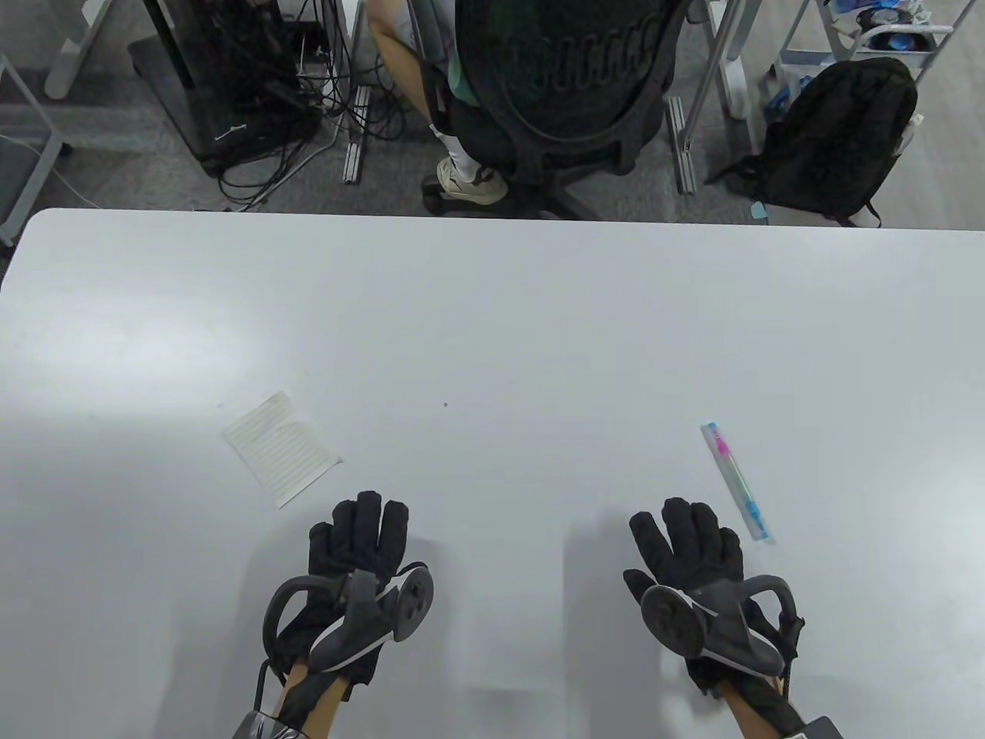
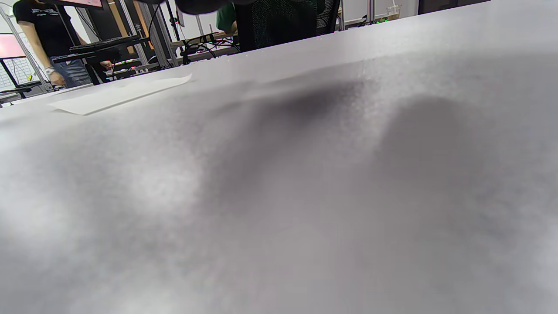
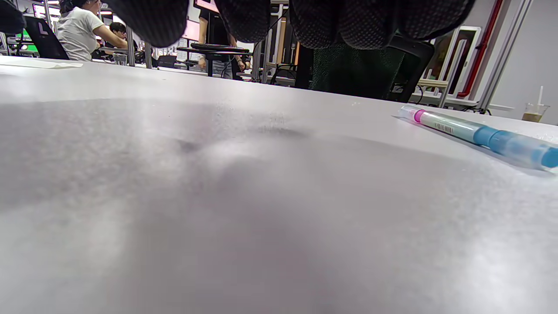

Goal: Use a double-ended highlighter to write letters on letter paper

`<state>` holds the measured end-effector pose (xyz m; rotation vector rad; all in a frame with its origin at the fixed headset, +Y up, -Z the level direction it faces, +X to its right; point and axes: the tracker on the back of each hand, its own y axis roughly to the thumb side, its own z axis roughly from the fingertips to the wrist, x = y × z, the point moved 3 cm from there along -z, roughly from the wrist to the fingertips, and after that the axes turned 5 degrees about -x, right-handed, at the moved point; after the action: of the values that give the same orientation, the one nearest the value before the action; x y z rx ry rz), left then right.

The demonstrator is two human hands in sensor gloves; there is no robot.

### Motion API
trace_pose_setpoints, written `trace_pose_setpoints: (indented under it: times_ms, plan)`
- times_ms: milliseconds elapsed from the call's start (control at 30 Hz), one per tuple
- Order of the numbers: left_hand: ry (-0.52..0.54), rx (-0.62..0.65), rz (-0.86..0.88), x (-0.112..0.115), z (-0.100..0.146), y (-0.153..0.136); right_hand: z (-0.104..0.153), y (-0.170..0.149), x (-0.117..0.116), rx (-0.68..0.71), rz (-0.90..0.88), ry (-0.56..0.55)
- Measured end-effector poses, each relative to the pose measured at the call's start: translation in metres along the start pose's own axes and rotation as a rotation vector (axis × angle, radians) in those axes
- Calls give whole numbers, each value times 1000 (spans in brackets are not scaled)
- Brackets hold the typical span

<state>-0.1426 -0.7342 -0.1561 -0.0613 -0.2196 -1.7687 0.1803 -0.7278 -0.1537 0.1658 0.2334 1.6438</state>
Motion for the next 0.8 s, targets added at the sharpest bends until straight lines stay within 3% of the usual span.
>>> trace_pose_setpoints:
  times_ms: [233, 433, 600, 800]
  plan:
    - [-3, -2, 7, 0, -1, -1, -7, -12, 4, -24, 41, 4]
    - [-2, -3, 16, -2, -2, -2, -20, -56, 4, -158, 81, -11]
    - [1, -1, 11, -2, -4, -1, -33, -94, -5, -290, 113, 30]
    - [-4, 4, 6, -2, -5, 0, -46, -113, -22, -387, 81, 118]
